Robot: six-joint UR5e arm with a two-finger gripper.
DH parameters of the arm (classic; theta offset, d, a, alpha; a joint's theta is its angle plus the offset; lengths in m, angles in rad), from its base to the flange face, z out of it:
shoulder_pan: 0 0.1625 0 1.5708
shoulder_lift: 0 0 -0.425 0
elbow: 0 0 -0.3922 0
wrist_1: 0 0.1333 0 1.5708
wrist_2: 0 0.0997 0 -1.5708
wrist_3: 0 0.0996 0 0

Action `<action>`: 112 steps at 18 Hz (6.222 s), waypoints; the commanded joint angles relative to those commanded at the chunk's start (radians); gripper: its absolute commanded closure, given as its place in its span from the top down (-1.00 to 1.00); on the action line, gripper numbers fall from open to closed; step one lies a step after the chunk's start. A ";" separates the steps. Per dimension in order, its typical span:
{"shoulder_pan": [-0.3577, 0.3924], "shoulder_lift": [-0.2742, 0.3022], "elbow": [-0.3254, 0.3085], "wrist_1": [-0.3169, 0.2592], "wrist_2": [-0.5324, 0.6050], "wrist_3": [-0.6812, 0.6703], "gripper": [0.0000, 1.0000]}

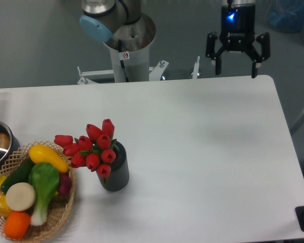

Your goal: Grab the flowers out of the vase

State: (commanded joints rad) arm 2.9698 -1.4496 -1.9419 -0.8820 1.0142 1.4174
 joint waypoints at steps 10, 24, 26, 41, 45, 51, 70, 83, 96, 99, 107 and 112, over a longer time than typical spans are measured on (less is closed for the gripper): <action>-0.015 -0.003 -0.117 0.071 -0.278 -0.014 1.00; -0.130 -0.037 -0.120 0.072 -0.278 -0.049 1.00; -0.167 -0.055 -0.120 0.074 -0.285 -0.074 1.00; -0.279 -0.213 -0.129 0.080 -0.612 -0.066 1.00; -0.282 -0.248 -0.111 0.081 -0.617 -0.066 1.00; -0.314 -0.296 -0.101 0.117 -0.620 -0.061 1.00; -0.388 -0.393 -0.023 0.124 -0.618 0.014 1.00; -0.416 -0.407 -0.017 0.124 -0.614 0.015 1.00; -0.417 -0.410 -0.002 0.127 -0.618 0.014 0.20; -0.417 -0.410 -0.003 0.127 -0.618 0.014 -0.17; -0.416 -0.405 -0.005 0.127 -0.623 0.011 -0.45; -0.407 -0.399 0.000 0.129 -0.641 0.005 -0.45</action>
State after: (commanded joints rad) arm 2.5633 -1.8485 -1.9420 -0.7532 0.3728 1.4220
